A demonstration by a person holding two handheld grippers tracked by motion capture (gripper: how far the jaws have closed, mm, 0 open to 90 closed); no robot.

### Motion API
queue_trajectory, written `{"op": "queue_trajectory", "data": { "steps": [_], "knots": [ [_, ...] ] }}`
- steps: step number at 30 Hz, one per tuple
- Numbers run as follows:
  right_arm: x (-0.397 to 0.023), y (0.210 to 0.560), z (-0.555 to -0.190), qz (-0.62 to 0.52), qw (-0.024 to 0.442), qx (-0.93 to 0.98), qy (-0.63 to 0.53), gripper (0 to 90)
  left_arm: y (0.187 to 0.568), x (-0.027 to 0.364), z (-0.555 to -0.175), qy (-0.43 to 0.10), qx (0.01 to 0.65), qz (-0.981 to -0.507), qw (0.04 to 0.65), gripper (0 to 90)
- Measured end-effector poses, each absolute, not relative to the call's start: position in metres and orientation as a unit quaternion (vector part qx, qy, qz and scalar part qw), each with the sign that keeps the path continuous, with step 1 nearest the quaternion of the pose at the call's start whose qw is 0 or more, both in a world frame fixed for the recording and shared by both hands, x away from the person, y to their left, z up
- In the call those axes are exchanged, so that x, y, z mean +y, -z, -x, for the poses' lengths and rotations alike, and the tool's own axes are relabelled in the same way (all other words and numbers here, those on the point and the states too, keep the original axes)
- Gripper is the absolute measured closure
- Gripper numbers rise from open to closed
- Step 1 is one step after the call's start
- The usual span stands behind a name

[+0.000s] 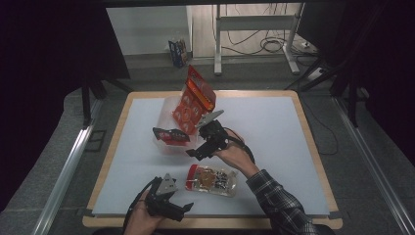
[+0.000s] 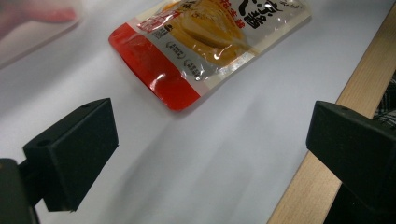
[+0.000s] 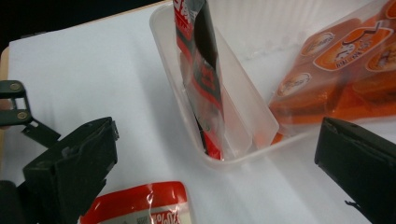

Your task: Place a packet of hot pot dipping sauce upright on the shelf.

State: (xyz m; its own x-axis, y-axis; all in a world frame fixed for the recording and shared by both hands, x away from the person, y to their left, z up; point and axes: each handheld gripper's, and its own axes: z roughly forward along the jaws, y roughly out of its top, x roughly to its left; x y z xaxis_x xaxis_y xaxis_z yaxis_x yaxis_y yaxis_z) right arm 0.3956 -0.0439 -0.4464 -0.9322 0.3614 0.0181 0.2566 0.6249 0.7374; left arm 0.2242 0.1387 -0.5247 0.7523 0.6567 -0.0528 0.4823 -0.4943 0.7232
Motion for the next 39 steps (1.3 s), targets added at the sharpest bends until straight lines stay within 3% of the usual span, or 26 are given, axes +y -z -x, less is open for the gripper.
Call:
{"op": "queue_trajectory", "data": {
  "steps": [11, 24, 39],
  "knots": [
    [-0.064, 0.454, -0.38, -0.188, 0.068, 0.894, -0.401, 0.0, 0.524, 0.137, -0.224, -0.117, 0.334, -0.864, 0.357, 7.5],
    [-0.084, 0.468, -0.362, -0.211, 0.076, 0.899, -0.377, 0.0, 0.514, 0.138, -0.228, -0.118, 0.309, -0.868, 0.37, 35.5],
    [-0.119, 0.469, -0.343, -0.231, 0.077, 0.888, -0.39, 0.7, 0.513, 0.144, -0.251, -0.1, 0.313, -0.853, 0.404, 75.2]
  ]
}}
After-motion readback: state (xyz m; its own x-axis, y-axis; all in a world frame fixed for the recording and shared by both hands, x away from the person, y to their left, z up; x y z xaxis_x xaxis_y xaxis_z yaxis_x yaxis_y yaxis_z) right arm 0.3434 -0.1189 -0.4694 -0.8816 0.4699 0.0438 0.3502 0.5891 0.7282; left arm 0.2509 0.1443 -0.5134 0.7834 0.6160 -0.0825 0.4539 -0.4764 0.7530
